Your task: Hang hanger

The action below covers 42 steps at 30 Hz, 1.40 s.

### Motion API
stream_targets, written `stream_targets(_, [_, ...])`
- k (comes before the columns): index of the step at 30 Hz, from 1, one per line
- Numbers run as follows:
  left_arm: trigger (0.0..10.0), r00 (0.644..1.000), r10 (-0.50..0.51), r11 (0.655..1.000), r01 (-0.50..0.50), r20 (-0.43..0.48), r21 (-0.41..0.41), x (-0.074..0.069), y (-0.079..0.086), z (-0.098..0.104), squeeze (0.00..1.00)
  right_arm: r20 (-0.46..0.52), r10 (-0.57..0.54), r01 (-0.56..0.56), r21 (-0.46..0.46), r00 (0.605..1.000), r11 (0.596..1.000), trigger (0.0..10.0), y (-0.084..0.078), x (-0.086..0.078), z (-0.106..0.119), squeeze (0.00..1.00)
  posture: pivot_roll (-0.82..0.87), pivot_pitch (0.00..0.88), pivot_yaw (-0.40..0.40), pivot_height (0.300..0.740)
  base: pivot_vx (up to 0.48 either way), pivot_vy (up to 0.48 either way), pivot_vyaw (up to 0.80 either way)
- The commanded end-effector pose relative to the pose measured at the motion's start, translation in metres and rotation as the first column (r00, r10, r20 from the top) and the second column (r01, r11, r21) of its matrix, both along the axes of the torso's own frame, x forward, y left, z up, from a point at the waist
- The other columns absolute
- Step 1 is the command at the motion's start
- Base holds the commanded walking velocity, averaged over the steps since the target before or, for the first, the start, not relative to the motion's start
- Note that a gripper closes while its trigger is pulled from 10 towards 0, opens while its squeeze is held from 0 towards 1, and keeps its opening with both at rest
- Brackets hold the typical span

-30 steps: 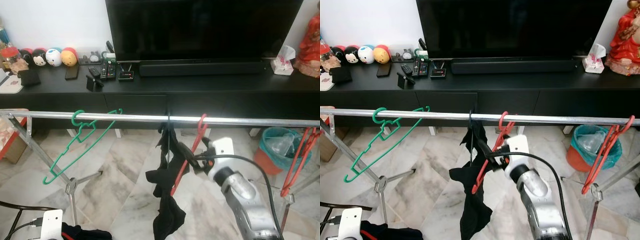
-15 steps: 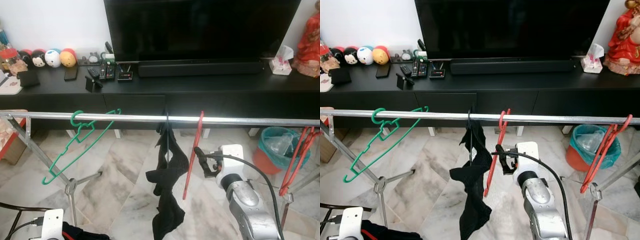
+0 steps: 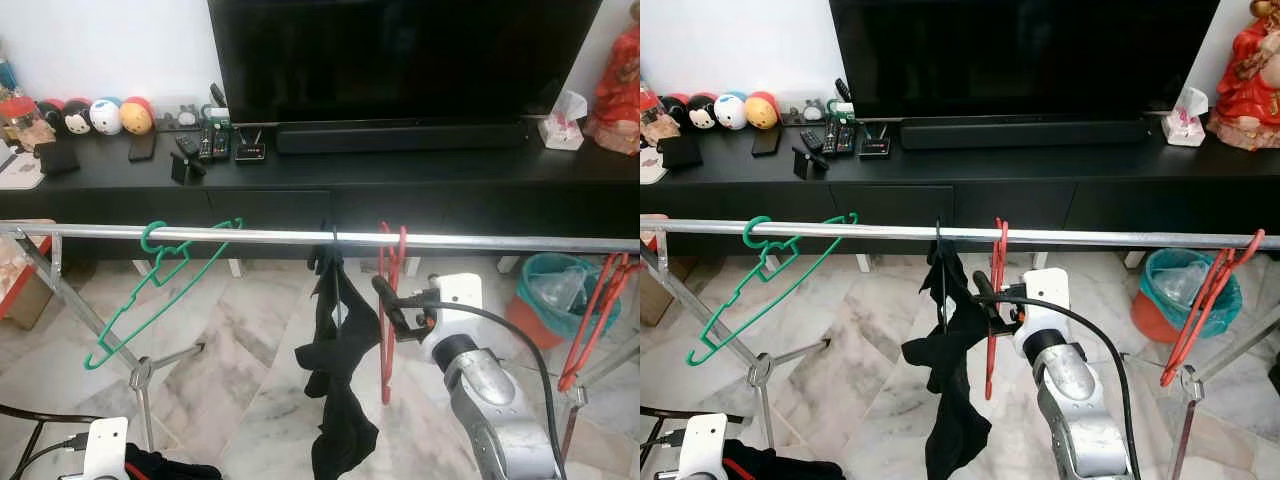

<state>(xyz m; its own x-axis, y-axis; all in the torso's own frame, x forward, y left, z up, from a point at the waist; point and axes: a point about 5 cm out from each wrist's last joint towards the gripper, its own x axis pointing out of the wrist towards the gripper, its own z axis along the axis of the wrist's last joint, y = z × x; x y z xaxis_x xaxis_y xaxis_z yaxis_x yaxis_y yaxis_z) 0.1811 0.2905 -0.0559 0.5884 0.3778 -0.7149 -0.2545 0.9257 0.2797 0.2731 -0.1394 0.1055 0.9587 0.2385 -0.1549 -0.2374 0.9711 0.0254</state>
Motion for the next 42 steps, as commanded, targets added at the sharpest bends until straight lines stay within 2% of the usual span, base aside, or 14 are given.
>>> stream_targets(1, [10.0,1.0,-0.017,1.0,0.016,0.002,0.007,0.0,0.0,0.0,0.0,-0.016,0.001,-0.001,-0.028,1.0,1.0,10.0,0.0,0.0,0.0,0.13,-0.04,0.009,0.055,0.74,0.0,0.0,0.0])
stream_targets(2, [10.0,1.0,-0.017,1.0,0.017,0.003,0.005,0.0,0.0,0.0,0.0,-0.039,-0.01,0.008,-0.043,0.999,0.999,10.0,-0.002,0.001,-0.003,0.0,-0.05,0.012,0.054,0.74,0.0,0.0,0.0])
stream_targets(12, [10.0,1.0,-0.012,1.0,0.012,0.004,0.003,0.0,0.0,0.0,0.0,-0.111,-0.097,0.084,-0.114,0.989,0.99,10.0,-0.02,0.01,-0.023,0.0,-0.04,0.013,0.054,0.74,0.0,0.0,0.0])
stream_targets(26, [10.0,1.0,-0.012,1.0,0.012,0.006,0.004,0.0,0.0,0.0,0.0,-0.122,-0.081,0.069,-0.102,0.989,0.992,10.0,-0.019,0.028,-0.026,0.0,-0.03,0.018,0.058,0.74,0.0,0.0,0.0])
stream_targets(28, [10.0,1.0,-0.012,1.0,0.012,0.006,0.005,0.0,0.0,0.0,0.0,-0.124,-0.07,0.055,-0.122,0.99,0.991,10.0,-0.018,0.03,-0.026,0.0,-0.03,0.019,0.058,0.74,0.0,0.0,0.0])
stream_targets(32, [10.0,1.0,-0.011,1.0,0.011,0.006,0.007,0.0,0.001,0.001,0.0,-0.114,-0.054,0.044,-0.092,0.992,0.995,10.0,-0.015,0.033,-0.025,0.0,-0.03,0.02,0.057,0.74,0.0,0.0,0.0])
stream_targets(38, [10.0,1.0,-0.012,1.0,0.012,0.007,0.007,0.001,0.0,0.001,0.0,-0.122,-0.063,0.05,-0.109,0.99,0.993,10.0,-0.023,0.039,-0.033,0.0,-0.03,0.021,0.059,0.74,0.0,0.0,0.0])
stream_targets(41, [10.0,1.0,-0.014,1.0,0.014,0.007,0.008,0.001,-0.001,0.0,0.0,-0.131,-0.046,0.036,-0.074,0.99,0.997,10.0,-0.025,0.04,-0.037,0.0,-0.03,0.02,0.058,0.74,0.0,0.0,0.0])
stream_targets(42, [10.0,1.0,-0.013,1.0,0.013,0.008,0.009,0.001,-0.001,0.0,0.0,-0.138,-0.04,0.034,-0.049,0.99,0.998,6.5,-0.027,0.041,-0.039,0.0,-0.03,0.02,0.058,0.74,0.0,0.0,0.0])
